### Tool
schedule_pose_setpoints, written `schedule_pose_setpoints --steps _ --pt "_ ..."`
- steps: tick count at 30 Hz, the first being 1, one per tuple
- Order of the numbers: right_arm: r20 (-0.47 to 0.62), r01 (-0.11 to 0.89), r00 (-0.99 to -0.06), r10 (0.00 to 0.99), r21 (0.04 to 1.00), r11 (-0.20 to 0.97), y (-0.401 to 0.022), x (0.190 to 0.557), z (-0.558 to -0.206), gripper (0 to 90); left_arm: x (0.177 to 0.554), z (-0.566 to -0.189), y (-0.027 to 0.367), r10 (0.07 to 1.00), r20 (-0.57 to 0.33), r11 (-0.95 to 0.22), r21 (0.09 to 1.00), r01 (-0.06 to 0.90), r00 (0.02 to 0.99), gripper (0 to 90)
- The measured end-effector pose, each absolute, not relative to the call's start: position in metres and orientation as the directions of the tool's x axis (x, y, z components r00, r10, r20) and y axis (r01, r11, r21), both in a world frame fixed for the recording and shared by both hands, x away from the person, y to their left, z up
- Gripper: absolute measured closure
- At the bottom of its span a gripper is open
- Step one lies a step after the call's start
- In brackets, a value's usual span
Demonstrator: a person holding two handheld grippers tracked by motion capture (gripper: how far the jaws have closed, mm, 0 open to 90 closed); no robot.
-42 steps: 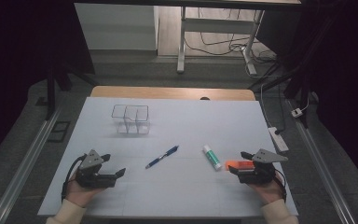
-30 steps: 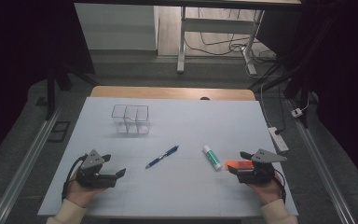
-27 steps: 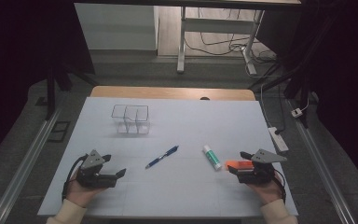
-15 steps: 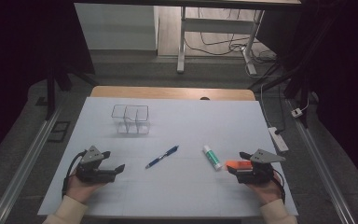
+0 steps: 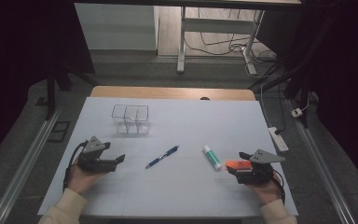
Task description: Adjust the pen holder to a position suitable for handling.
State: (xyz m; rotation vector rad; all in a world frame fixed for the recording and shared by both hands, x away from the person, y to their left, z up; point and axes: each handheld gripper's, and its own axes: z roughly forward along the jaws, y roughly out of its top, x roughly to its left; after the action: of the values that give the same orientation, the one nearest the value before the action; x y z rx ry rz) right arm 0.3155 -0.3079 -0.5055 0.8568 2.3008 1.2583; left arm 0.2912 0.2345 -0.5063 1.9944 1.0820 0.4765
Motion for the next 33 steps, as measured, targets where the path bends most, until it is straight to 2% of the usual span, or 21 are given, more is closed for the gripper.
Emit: schedule_pose_setpoints --steps 21,33 --pt "-0.033 0.337 -0.743 0.668 0.844 0.416 -0.309 0.315 -0.505 21.7 0.330 -0.491 0.249 0.856 -0.098 -0.228 0.810 0.540 0.508 23.9" --pt "-0.040 0.335 -0.740 0.672 0.843 0.420 -0.308 0.315 -0.506 22.3 0.338 -0.491 0.262 0.880 -0.094 -0.202 0.812 0.547 0.465 38.0"
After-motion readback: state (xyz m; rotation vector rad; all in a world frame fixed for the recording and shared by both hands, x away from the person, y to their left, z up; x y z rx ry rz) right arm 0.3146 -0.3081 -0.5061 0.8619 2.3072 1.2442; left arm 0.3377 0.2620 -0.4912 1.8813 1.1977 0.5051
